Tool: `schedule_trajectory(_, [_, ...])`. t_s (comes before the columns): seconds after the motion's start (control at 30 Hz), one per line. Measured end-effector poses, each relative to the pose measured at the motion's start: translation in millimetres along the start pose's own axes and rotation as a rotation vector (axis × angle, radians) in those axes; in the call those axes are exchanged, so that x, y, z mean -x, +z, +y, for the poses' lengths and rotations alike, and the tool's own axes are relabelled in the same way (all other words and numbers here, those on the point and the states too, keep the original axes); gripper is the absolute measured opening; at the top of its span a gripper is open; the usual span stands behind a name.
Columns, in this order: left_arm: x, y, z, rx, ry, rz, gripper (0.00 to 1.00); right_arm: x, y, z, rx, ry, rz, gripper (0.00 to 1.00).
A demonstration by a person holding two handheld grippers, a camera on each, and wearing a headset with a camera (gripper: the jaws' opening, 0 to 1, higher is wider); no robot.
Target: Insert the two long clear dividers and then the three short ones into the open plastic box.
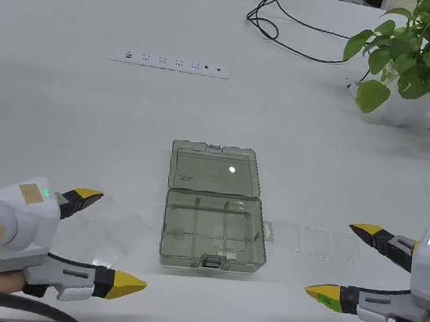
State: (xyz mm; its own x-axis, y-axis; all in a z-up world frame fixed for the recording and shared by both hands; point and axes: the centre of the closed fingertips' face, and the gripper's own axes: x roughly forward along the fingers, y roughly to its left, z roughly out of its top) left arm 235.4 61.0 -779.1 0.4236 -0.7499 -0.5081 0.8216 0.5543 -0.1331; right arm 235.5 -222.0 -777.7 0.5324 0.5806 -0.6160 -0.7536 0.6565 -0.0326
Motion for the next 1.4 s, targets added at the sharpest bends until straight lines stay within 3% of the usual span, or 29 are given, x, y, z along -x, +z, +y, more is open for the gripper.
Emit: schedule_trajectory(1.4, [-1.9, 1.7, -1.8, -0.011, -0.015, 0.016, 1.00, -2.0, 5.5, 0.9, 0.008, 0.009, -0.007, 0.87])
